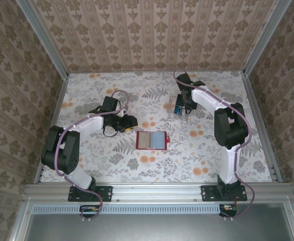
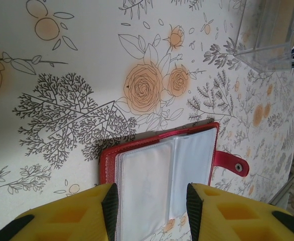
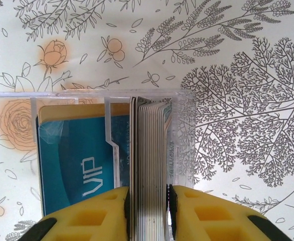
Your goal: Put the credit cards into the card holder
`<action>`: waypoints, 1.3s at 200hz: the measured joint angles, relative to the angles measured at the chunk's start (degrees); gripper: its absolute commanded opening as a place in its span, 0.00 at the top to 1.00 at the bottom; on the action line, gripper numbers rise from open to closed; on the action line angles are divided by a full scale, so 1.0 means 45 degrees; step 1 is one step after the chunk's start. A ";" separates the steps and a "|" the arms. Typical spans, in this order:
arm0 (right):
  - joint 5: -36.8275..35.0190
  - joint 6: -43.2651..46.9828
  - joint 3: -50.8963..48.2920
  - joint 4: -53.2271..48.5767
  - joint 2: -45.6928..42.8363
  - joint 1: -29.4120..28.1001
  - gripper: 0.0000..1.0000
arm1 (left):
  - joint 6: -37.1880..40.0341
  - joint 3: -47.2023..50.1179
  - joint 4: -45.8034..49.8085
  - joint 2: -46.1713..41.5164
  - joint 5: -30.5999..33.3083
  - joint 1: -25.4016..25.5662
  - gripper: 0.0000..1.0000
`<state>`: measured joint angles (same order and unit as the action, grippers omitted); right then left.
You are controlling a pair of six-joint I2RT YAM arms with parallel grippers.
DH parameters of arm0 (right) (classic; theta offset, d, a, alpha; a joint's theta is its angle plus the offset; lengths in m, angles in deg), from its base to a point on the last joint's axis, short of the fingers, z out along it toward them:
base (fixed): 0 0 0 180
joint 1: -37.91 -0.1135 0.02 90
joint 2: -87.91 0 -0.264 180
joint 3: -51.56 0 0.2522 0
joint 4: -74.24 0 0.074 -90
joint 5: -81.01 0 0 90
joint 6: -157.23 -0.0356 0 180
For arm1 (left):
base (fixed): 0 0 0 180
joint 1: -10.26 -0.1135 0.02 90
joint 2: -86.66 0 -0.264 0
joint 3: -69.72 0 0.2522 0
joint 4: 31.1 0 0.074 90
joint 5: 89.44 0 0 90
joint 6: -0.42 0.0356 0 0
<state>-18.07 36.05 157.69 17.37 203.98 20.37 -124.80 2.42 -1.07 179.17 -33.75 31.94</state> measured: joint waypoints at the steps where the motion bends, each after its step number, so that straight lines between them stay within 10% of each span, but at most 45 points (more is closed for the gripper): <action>1: 0.0000 0.0000 0.0000 0.0000 0.0000 0.0005 0.69 | -0.0005 0.0000 -0.0005 0.0000 0.0000 0.0000 0.57; 260: -0.0058 0.1433 -0.0350 -0.1161 -0.0695 0.0345 0.82 | -0.0189 0.0000 -0.0019 0.0010 -0.0005 0.0189 0.57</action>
<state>-18.33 42.50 156.12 12.14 200.85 21.92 -125.65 2.42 -1.15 179.21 -33.77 32.79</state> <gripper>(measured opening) 0.172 0.428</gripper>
